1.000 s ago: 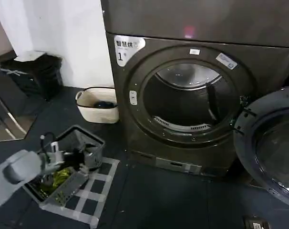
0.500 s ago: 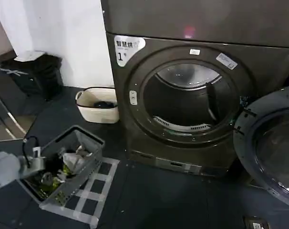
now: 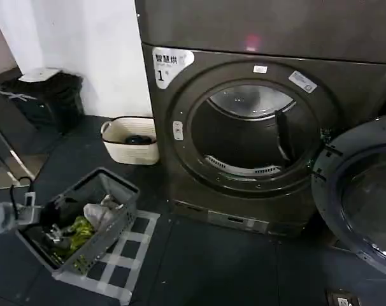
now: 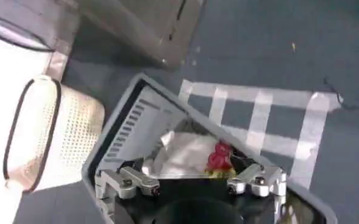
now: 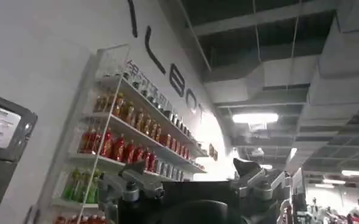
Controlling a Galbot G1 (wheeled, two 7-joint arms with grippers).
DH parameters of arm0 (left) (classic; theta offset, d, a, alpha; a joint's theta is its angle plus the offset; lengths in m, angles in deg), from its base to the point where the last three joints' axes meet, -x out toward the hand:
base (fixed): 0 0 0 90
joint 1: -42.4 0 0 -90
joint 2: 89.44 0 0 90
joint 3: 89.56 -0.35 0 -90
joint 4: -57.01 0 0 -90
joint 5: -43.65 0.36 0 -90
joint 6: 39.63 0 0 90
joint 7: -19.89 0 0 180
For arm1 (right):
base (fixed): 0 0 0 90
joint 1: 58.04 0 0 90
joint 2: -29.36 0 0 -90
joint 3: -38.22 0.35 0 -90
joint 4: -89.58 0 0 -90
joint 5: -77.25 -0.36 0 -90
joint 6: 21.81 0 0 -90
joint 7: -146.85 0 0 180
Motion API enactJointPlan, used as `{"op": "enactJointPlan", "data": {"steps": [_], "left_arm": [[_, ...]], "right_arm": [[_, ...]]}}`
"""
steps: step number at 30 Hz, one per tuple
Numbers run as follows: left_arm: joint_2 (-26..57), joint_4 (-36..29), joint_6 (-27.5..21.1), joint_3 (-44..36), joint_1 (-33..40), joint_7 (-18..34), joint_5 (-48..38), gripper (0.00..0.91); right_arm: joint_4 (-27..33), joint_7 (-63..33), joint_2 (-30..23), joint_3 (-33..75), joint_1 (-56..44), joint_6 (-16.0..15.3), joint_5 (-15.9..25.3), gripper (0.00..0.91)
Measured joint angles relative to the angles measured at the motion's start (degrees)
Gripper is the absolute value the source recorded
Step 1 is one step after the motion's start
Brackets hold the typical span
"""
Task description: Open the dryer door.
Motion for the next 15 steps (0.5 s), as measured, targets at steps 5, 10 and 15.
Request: {"op": "enactJointPlan", "data": {"steps": [5,10,15], "left_arm": [[0.69,1.63,0.06,0.05,0.06,-0.52,1.54,0.907],[1.33,3.45,0.36,0.06,0.04,-0.59,2.13,0.907],[1.41,4.93,1.32,0.09,0.13,-2.55,2.75,0.907]], "right_arm": [[0.60,0.07,0.29,-0.46,0.65,0.14,0.11,0.907],[0.88,0.18,0.62,-0.40,0.89,0.22,0.13,0.907],[0.63,0.19,0.70,-0.42,1.19,0.16,0.18,0.907]]}}
